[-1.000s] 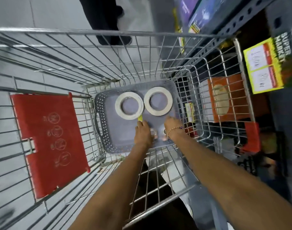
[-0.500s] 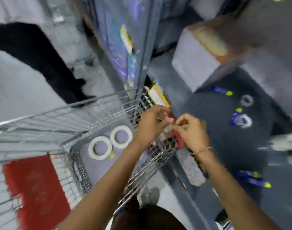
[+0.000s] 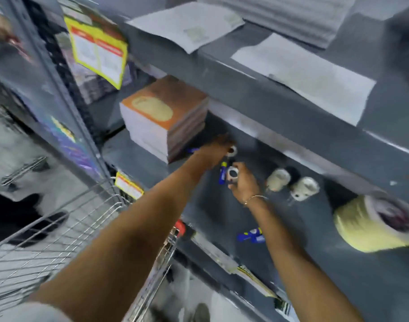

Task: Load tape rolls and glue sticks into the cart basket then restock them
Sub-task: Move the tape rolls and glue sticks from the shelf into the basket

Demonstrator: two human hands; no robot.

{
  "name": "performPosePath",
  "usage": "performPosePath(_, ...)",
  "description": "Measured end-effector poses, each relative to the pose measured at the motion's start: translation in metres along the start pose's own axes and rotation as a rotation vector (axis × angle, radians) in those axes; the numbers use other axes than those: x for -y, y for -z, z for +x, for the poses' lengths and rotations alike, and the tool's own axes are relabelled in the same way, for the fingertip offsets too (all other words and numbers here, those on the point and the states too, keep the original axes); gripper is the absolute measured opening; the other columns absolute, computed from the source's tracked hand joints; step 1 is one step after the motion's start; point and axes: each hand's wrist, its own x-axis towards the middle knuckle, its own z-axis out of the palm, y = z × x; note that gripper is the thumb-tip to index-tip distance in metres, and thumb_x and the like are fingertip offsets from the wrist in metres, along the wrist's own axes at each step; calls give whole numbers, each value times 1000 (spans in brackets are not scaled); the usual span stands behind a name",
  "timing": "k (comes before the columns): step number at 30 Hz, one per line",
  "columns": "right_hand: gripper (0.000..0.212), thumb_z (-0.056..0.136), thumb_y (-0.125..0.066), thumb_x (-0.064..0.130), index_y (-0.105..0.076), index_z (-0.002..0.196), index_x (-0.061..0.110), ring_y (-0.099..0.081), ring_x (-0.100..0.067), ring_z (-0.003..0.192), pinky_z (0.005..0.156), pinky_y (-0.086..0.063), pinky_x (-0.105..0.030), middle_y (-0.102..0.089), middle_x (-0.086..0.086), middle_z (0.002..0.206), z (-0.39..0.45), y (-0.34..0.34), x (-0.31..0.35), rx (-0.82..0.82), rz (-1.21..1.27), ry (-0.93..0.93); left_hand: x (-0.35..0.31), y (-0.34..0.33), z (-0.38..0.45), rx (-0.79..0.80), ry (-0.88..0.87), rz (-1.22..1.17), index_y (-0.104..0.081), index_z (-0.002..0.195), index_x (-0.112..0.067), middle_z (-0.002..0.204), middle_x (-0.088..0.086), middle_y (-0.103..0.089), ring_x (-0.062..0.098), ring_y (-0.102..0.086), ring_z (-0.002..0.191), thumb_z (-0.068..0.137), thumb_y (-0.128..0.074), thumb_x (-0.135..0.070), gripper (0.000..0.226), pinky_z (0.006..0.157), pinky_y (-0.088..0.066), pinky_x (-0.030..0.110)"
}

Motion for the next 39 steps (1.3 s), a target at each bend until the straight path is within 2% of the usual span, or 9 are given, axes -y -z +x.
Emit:
performPosePath(6,46,79,-65,2,-49,121,13,-59,-35,110,84,-49,-36,-63,-16,119,6,-7,-11,-55,-56,-9,-13,-14,26,140,97,-70,-51,127,-3,141,17,-48,30,-42,131,98,-35,-10,34,110,-25,33)
performPosePath(10,42,73,-69,3,-52,112,8,-59,-34,106,86,-46,-36,-58,-15,118,-2,-2,-13,-160,-35,-3,-12,-11,25,139,78,29,-56,117,8,130,24,-54,38,-48,121,94,-40,1,29,101,-34,39)
performPosePath(15,42,69,-76,15,-57,105,7,-57,-34,104,88,-42,-36,-59,-15,113,-20,-4,26,-258,13,31,4,3,-34,-199,81,13,-46,134,-17,145,10,-41,31,-37,133,95,-45,-17,40,111,-29,37)
performPosePath(19,43,66,-79,18,-62,105,8,-59,-35,100,86,-43,-36,-60,-15,108,-51,-35,89,-298,126,255,45,-2,-157,-471,249,-166,-54,126,-16,130,14,-49,33,-48,117,82,-60,-7,45,97,-34,33)
performPosePath(23,50,71,-74,18,-61,119,11,-60,-32,95,86,-44,-31,-58,-16,108,-87,-110,146,3,171,451,94,-45,-290,-528,713,-321,-57,123,-13,122,18,-51,35,-55,106,83,-68,-18,42,90,-43,36)
performPosePath(27,45,79,-65,15,-55,122,6,-52,-31,114,96,-38,-34,-47,-20,127,-121,-221,169,475,-109,526,138,-121,-373,-326,1160,-403,-47,129,-6,127,22,-46,38,-52,111,79,-71,-20,57,93,-43,42)
performPosePath(30,45,86,-61,12,-49,128,2,-46,-31,124,102,-35,-33,-38,-20,140,-126,-284,154,810,-411,526,155,-183,-390,-70,1224,-480,-41,130,1,130,26,-46,38,-47,118,80,-70,-26,64,99,-41,44)
performPosePath(33,50,86,-64,11,-46,132,-1,-44,-32,128,96,-40,-25,-43,-20,142,-119,-330,119,1031,-634,379,165,-241,-393,11,1233,-613,-45,127,-1,129,26,-47,35,-49,117,82,-66,-29,57,96,-41,38)
performPosePath(39,30,87,-65,20,-59,103,-5,-56,-33,119,89,-47,-37,-59,-22,117,-112,-386,88,1118,-988,471,176,-306,-386,2,1289,-759,-46,123,-4,125,24,-50,39,-51,115,82,-64,-20,47,92,-45,46)
